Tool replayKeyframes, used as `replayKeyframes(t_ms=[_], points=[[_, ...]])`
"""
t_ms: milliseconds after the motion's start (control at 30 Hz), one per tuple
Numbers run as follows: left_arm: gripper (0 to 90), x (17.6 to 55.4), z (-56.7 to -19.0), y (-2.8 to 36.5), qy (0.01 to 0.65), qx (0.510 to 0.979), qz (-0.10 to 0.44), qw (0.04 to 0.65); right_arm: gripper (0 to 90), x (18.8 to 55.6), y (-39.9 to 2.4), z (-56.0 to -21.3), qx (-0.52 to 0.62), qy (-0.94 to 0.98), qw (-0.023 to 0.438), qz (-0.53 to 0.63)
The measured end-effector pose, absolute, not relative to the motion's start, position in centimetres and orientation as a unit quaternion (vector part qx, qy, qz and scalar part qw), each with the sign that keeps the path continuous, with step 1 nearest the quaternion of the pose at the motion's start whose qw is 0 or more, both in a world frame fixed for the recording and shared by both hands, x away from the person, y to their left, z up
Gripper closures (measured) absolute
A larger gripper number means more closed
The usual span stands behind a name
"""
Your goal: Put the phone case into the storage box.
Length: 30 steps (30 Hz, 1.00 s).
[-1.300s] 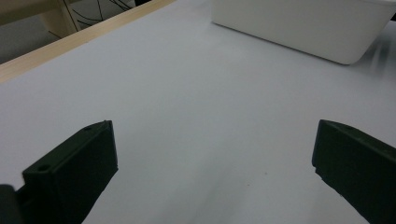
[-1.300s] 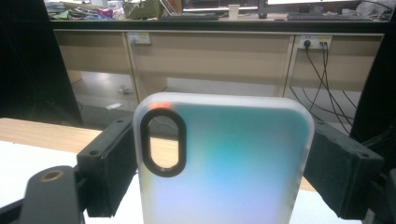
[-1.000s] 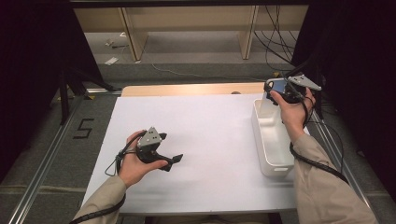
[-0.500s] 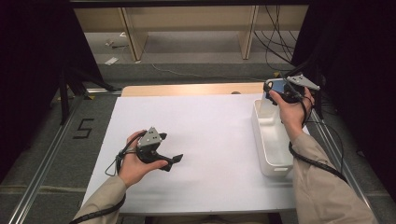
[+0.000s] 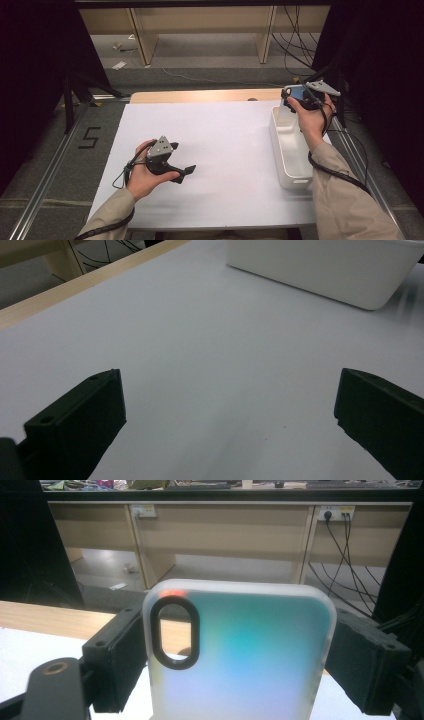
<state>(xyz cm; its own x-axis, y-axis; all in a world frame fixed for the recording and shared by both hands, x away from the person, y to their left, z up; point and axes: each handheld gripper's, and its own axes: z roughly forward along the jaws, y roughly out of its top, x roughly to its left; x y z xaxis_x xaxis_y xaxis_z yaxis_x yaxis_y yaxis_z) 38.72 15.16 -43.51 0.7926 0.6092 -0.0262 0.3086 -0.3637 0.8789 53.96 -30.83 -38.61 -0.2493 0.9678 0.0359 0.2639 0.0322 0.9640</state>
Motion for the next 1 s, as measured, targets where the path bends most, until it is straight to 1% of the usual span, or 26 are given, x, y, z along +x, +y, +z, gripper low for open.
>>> replayKeyframes(t_ms=[1000], points=[[0.0, 38.73, -43.54, 15.18, 0.284, 0.811, 0.153, 0.488, 17.8, 54.62, -30.47, -39.38, 0.500, 0.632, 0.352, 0.477]])
